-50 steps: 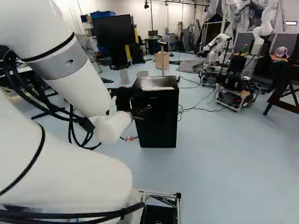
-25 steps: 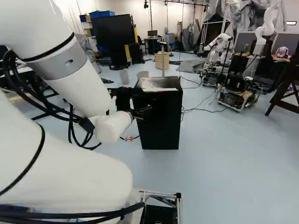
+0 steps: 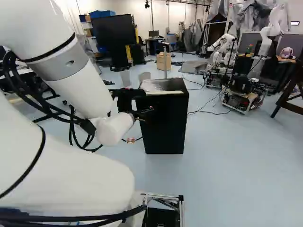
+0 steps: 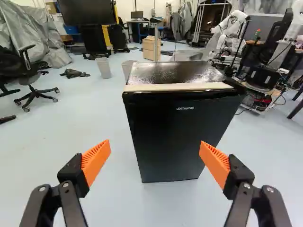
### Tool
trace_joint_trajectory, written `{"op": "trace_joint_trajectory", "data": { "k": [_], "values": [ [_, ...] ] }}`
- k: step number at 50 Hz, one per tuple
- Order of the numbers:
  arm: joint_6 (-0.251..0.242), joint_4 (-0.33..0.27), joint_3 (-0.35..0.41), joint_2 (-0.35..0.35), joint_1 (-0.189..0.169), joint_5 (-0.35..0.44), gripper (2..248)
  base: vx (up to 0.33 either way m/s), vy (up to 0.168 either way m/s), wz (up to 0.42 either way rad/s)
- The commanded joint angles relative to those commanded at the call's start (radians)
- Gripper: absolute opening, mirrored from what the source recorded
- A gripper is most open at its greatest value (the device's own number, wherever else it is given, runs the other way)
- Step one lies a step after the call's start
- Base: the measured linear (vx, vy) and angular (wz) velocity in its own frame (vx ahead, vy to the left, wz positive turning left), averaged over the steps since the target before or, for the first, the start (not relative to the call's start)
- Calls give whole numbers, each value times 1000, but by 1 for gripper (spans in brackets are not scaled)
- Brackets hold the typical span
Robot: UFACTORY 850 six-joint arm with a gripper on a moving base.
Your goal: Grab a drink from the fridge
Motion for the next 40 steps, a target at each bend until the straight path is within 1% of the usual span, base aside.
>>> {"op": "trace_joint_trajectory", "data": {
  "k": [40],
  "values": [
    [0,0,0,0,0,0,247,61,78,-20]
  ]
}}
